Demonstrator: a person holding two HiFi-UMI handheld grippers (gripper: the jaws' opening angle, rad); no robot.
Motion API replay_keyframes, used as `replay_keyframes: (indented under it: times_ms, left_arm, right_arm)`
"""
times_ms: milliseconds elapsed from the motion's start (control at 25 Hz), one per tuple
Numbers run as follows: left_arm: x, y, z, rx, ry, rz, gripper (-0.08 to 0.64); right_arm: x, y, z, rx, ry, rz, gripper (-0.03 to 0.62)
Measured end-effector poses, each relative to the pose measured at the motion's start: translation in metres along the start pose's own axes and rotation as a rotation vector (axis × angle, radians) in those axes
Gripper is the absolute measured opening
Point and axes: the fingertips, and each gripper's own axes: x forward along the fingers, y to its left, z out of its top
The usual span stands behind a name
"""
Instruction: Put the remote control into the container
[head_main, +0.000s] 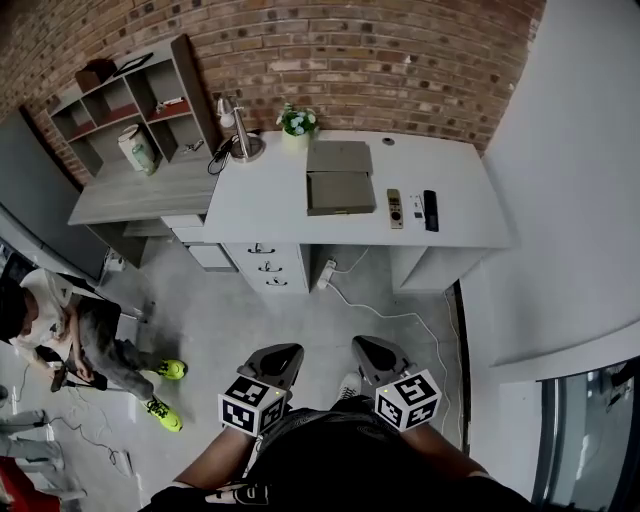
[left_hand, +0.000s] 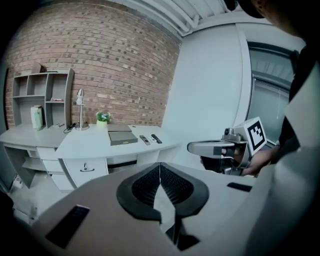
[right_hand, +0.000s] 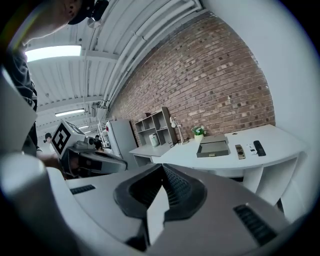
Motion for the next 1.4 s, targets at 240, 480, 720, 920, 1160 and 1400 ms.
replay_keyframes:
  times_ms: [240,480,720,920,1160,1400]
  left_arm:
    - [0.047,0.009,0.036,0.025,-0.004,0.019,0.008]
    - [0.077,0.031,0.065,0.027,-0.014,0.078,0.008]
    - [0.095,0.038,0.065,0.037,0.012,0.095,0.008]
    - [0.102,0.052,0.055,0.01,0.044,0.101,0.008]
    - [0.133,0.08,0.062,0.009,0.068,0.075,0.008]
    - [0.193,0.115,0.1,0.067,0.055,-0.002,0.008]
  right_arm:
    - [0.01,-0.054,0.027,0.023,-0.019,0.001,0.008]
    - [0.021,-0.085,0.04,0.057,-0.04,0.015,0.008]
    - [0.034,-0.106,0.034,0.076,-0.028,0.033,0.008]
    - [0.05,-0.115,0.027,0.094,0.006,0.04,0.008]
    - [0.072,-0.143,0.034,0.095,0.018,-0.003,0.008]
    - [0.108,-0.18,0.052,0.091,0.04,-0.083,0.008]
